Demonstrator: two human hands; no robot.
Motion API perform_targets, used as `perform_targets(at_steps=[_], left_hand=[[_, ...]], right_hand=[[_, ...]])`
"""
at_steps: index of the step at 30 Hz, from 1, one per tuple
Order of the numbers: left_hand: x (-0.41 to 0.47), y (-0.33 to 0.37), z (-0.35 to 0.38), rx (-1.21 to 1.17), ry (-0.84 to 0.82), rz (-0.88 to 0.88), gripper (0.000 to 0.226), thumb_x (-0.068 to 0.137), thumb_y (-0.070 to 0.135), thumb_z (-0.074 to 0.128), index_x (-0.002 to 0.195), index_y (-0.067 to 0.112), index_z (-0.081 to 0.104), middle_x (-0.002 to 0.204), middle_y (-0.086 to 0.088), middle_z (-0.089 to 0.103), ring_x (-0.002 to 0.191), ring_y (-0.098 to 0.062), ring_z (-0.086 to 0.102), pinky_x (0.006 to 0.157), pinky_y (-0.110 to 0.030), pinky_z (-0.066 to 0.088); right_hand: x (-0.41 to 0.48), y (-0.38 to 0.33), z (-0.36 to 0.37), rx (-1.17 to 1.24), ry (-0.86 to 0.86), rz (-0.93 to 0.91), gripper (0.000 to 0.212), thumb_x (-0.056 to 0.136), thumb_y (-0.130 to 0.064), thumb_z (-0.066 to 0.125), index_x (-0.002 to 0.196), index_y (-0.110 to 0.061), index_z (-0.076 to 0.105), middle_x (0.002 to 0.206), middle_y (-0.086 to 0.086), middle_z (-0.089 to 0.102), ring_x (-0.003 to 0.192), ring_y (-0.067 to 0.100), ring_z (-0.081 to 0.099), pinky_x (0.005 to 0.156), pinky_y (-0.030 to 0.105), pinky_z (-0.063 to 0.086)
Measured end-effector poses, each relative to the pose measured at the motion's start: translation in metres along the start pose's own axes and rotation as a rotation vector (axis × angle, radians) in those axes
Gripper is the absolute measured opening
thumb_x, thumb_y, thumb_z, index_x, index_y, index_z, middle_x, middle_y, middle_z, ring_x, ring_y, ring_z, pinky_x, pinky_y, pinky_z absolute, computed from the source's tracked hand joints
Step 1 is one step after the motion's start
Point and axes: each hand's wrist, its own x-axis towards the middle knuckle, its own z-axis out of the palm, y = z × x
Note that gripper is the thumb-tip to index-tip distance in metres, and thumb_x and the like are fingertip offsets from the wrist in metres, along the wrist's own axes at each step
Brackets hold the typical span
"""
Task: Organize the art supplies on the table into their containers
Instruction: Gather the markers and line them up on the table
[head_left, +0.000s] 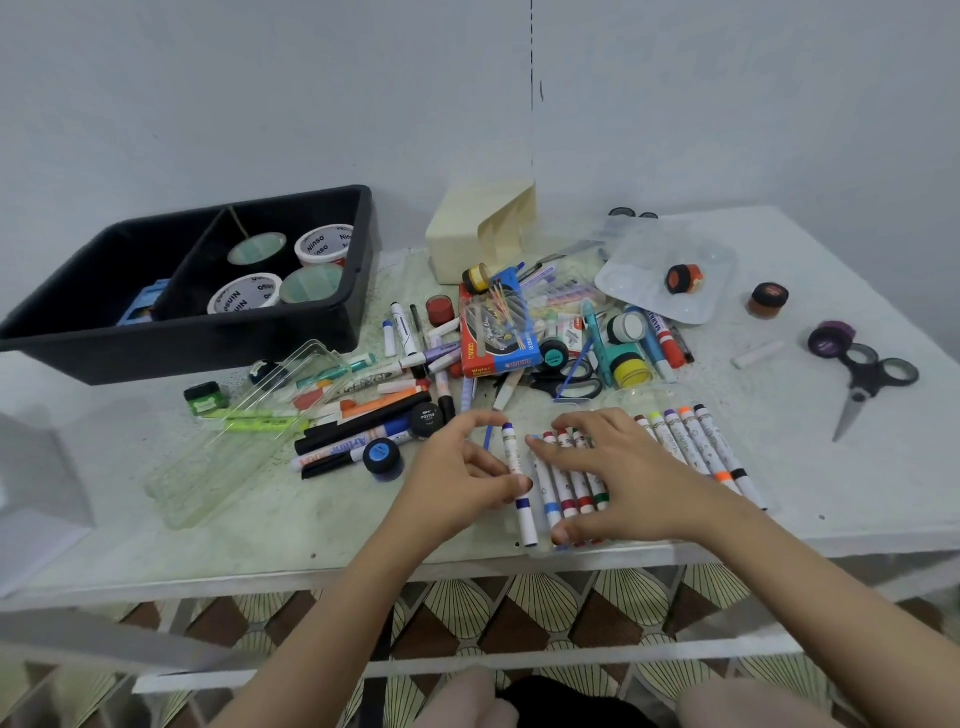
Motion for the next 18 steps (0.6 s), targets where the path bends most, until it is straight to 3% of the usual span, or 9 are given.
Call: perform_targets(at_steps=[4,8,13,18], left_hand=[[0.001,-0.006,0.004,0.168,-0.004,0.028,0.054,0.066,0.019,0.084,0.111,0.026,0.055,0.071,-0.001,0.069,0.057,-0.005,0.062,0.060,-0.022,0.053],[0.001,-0.011,0.007,0.288,0.006,0.080,0.055,0.068,0.026,0.083,0.117,0.025,0.058,0.074,0.001,0.068,0.053,0.004,0.054,0.054,-0.011,0.043],[0.000,-0.013,0.004,0.402,-0.043,0.177,0.055,0.076,0.032,0.076,0.127,0.037,0.056,0.073,0.002,0.062,0.054,0.002,0.048,0.056,-0.014,0.042],[-0.003,-0.014,0.000,0.536,-0.095,0.243,0.063,0.076,0.046,0.071,0.134,0.039,0.047,0.080,0.006,0.053,0.066,-0.002,0.046,0.065,-0.024,0.044]], right_hand=[[-0.002,0.003,0.002,0.018,0.009,-0.010,0.091,0.067,-0.076,0.059,0.144,-0.046,0.020,0.151,-0.006,0.018,0.135,0.012,0.008,0.107,0.025,0.012],[-0.002,0.005,0.005,0.043,0.018,-0.013,0.093,0.060,-0.083,0.045,0.143,-0.049,0.019,0.151,-0.006,0.019,0.134,0.010,0.009,0.108,0.027,0.014],[-0.002,0.007,0.007,0.042,0.025,-0.013,0.091,0.064,-0.078,0.051,0.144,-0.047,0.020,0.151,-0.007,0.018,0.135,0.009,0.007,0.106,0.025,0.013],[-0.004,0.010,0.008,0.076,0.050,-0.030,0.096,0.057,-0.084,0.040,0.143,-0.047,0.022,0.150,-0.009,0.019,0.134,0.007,0.008,0.108,0.026,0.014]])
